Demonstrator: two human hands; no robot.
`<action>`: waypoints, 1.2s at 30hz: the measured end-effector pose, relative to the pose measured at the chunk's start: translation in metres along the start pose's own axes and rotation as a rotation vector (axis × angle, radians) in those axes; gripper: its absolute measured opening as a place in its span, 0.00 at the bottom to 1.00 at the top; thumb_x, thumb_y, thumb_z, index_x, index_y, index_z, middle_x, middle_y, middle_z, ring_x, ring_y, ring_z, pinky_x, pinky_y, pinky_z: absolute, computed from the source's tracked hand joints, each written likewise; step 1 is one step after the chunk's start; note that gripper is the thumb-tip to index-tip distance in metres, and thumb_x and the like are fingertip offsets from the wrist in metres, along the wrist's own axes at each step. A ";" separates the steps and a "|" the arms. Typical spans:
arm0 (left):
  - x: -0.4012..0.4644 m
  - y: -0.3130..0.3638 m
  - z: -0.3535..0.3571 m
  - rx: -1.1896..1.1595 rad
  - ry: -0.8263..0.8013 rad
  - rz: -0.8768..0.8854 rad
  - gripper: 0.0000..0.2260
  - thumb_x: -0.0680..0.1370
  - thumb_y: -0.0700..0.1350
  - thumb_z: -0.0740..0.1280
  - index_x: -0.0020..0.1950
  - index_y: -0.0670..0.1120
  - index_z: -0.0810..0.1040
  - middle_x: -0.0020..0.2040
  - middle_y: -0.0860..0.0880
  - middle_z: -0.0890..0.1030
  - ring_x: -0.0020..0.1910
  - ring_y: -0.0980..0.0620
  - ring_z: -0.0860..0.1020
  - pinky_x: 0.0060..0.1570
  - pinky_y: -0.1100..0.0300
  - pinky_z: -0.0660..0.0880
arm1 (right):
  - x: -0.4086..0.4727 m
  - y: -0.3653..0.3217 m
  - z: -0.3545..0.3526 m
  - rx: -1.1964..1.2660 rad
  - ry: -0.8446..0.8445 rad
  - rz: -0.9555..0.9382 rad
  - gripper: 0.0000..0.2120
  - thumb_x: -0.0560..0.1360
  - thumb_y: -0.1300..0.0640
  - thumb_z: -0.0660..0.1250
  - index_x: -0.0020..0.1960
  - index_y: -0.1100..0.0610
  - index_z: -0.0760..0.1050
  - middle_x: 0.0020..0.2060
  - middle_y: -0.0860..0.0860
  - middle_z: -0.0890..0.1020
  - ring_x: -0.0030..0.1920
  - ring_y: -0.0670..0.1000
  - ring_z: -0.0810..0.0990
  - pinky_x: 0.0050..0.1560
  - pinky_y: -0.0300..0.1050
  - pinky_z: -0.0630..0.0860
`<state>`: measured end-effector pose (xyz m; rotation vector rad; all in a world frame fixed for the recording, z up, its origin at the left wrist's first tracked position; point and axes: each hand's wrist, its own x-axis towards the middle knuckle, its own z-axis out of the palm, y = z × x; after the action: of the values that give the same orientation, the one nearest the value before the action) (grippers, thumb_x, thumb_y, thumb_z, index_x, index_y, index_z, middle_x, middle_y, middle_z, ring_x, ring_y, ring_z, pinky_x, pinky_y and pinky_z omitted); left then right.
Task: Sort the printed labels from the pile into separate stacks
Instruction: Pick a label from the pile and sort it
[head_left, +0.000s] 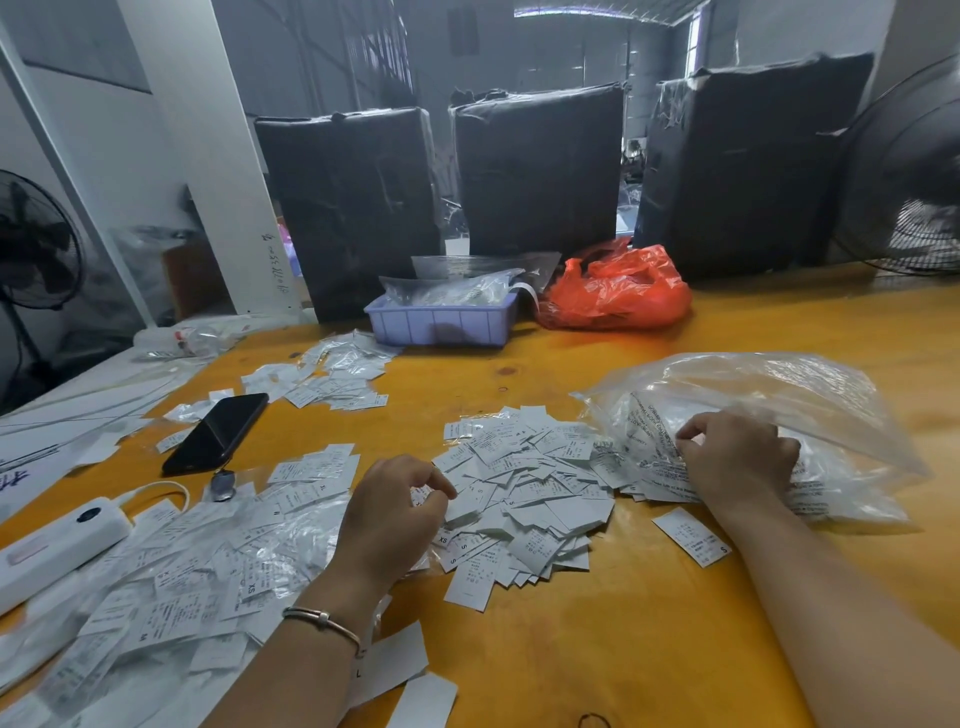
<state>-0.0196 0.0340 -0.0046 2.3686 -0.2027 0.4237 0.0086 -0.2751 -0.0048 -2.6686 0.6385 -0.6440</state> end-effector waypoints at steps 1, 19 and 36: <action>0.000 0.000 0.000 -0.005 0.002 0.002 0.13 0.73 0.38 0.66 0.37 0.56 0.79 0.44 0.62 0.78 0.53 0.56 0.74 0.50 0.55 0.72 | -0.001 0.000 0.000 0.026 0.019 -0.004 0.05 0.75 0.55 0.67 0.46 0.49 0.82 0.43 0.53 0.80 0.50 0.59 0.73 0.47 0.48 0.57; -0.008 0.025 0.006 -0.538 -0.321 -0.034 0.19 0.71 0.55 0.73 0.61 0.56 0.78 0.52 0.54 0.84 0.52 0.58 0.82 0.51 0.59 0.78 | -0.059 -0.062 -0.021 1.117 -0.740 -0.237 0.05 0.71 0.67 0.71 0.46 0.60 0.81 0.33 0.54 0.83 0.32 0.49 0.78 0.34 0.39 0.75; -0.002 0.016 0.001 -0.726 -0.224 -0.188 0.20 0.70 0.33 0.75 0.60 0.45 0.78 0.36 0.48 0.83 0.38 0.53 0.83 0.41 0.67 0.77 | -0.043 -0.048 -0.031 0.301 -0.702 -0.664 0.14 0.65 0.60 0.75 0.49 0.49 0.79 0.45 0.43 0.78 0.43 0.41 0.73 0.43 0.38 0.72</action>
<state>-0.0250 0.0213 0.0039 1.6901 -0.1936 -0.0194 -0.0248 -0.2195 0.0252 -2.5246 -0.5054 0.0904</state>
